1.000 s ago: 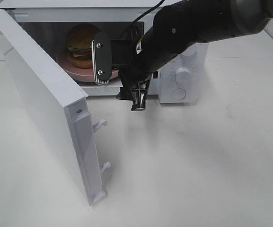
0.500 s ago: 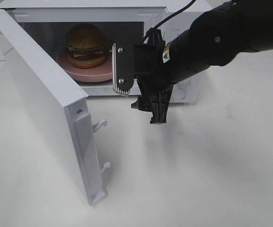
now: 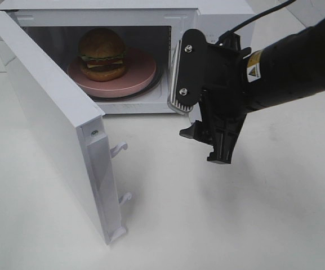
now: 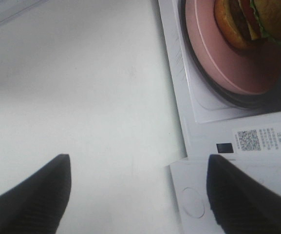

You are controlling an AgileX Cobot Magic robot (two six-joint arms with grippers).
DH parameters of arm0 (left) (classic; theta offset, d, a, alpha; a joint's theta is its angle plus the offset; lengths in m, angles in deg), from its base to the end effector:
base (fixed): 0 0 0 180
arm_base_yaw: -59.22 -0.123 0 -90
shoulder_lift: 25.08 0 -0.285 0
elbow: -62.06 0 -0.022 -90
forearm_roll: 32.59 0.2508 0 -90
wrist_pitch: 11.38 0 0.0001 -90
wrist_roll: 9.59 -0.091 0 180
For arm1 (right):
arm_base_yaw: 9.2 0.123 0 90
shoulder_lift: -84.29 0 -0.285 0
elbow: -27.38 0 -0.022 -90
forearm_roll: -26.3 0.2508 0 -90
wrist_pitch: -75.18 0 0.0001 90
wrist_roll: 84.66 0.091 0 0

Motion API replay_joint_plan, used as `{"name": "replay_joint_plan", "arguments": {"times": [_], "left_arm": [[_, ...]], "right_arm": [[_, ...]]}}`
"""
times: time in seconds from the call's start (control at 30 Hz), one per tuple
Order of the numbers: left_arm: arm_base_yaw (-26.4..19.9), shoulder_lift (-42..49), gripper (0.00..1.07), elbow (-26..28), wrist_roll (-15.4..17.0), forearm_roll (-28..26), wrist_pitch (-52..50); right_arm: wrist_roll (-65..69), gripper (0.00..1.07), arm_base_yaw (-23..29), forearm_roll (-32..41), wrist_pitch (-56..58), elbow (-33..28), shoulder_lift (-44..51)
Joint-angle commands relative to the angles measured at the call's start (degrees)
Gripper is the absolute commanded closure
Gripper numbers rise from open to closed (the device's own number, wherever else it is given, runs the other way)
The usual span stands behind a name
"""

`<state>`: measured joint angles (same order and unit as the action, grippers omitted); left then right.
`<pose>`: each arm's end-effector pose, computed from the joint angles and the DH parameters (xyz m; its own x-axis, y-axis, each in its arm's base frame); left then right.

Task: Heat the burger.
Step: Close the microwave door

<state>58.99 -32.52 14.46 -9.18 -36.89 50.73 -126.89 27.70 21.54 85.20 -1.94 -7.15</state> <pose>-0.0088 -0.0061 0.2802 -0.4572 -0.0440 -0.8883 0.0357 0.9971 -0.0678 0.2429 0.1808 0.2391 0.0756 -0.8565 -0.5106 -0.7853 0.2644 -0.5598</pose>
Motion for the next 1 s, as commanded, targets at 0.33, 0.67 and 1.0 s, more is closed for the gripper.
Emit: {"name": "replay_joint_plan", "arguments": {"times": [0.33,0.67,1.0], "left_arm": [[0.3,0.9,0.07,-0.1,0.0,-0.2,-0.7],[0.3,0.9,0.07,-0.1,0.0,-0.2,-0.8],[0.3,0.9,0.07,-0.1,0.0,-0.2,-0.8]], "right_arm": [[18.7,0.32,-0.3,-0.4,14.8,-5.1,12.8],[34.3,0.32,-0.3,-0.4,29.6,-5.1,24.3],[39.5,0.32,-0.3,-0.2,43.0,-5.1,32.2]]}}
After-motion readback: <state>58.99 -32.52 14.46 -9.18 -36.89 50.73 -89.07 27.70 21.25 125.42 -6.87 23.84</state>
